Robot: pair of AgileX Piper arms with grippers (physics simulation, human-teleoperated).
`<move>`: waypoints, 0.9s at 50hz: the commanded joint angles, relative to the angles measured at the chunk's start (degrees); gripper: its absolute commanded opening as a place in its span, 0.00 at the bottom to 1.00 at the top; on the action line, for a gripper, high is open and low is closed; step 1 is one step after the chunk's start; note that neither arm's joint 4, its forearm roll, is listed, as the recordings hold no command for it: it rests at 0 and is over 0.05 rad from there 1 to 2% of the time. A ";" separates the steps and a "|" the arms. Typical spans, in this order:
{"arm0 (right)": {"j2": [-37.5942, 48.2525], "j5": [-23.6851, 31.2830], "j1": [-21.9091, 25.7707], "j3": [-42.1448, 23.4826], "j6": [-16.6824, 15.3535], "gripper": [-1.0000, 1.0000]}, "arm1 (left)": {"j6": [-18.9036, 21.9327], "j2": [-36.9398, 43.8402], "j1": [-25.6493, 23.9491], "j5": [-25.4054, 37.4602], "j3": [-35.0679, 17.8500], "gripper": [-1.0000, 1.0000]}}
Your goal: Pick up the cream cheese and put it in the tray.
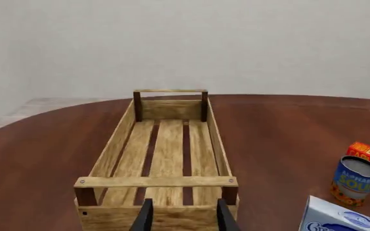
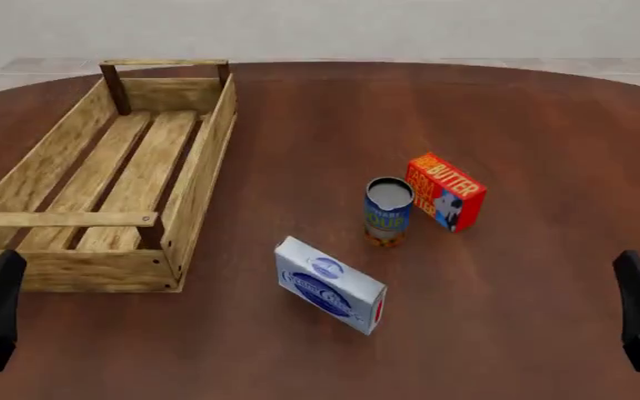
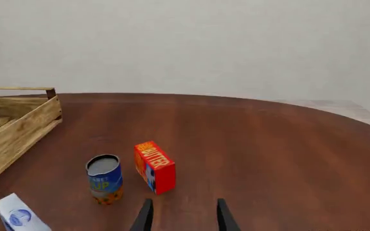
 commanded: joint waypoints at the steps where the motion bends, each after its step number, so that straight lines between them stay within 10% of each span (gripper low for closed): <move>1: 0.12 0.10 -0.13 -0.17 0.31 1.00 | 0.58 0.14 0.25 0.49 -0.57 1.00; 45: 1.45 -0.41 0.42 -0.15 -0.82 1.00 | 4.04 9.27 -16.89 12.98 -19.80 1.00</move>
